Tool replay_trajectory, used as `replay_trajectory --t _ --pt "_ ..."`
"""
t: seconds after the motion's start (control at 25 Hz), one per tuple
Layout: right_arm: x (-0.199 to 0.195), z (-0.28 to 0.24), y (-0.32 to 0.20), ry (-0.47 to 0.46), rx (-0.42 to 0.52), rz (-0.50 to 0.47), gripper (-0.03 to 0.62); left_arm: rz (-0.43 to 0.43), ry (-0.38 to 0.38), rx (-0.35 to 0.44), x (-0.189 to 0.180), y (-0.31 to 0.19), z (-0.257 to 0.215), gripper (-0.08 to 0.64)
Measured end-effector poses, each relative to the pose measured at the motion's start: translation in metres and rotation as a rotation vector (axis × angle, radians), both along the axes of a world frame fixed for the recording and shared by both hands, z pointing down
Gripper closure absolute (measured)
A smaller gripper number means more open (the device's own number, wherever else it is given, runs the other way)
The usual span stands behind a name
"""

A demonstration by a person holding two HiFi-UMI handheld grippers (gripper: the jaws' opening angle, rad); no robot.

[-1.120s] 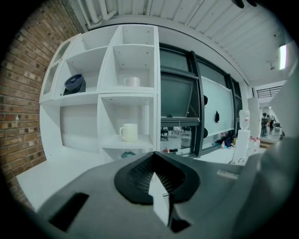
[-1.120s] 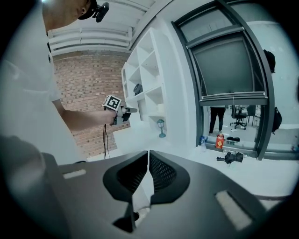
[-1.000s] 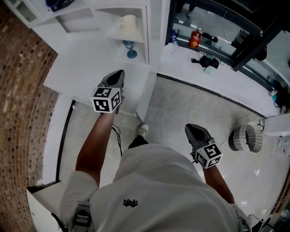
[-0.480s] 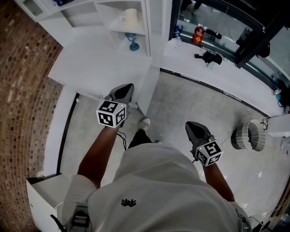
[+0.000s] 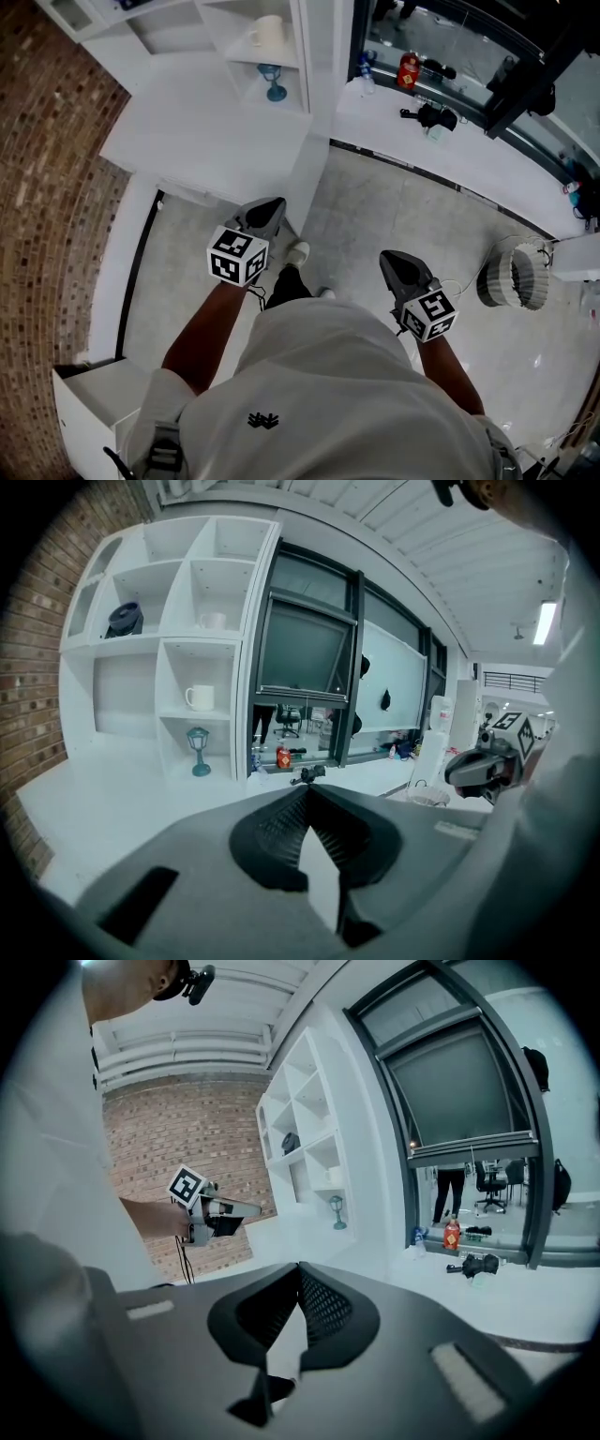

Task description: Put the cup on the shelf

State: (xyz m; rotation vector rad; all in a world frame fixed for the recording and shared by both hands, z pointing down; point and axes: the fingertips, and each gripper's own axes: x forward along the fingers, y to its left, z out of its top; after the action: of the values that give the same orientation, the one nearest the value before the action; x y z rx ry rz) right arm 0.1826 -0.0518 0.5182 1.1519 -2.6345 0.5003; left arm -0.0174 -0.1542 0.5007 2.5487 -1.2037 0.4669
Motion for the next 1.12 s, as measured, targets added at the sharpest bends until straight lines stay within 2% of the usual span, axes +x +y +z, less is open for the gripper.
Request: replay_trajectory --t 0.44,1.12 --pt "-0.006 0.000 0.002 0.019 0.010 -0.035 0.580 0.031 0.000 -0.012 0.013 0.023 0.008 0.554" --pt "-0.016 -0.002 0.008 0.050 0.025 -0.054 0.581 0.061 -0.005 -0.052 0.012 0.051 0.024 0.554"
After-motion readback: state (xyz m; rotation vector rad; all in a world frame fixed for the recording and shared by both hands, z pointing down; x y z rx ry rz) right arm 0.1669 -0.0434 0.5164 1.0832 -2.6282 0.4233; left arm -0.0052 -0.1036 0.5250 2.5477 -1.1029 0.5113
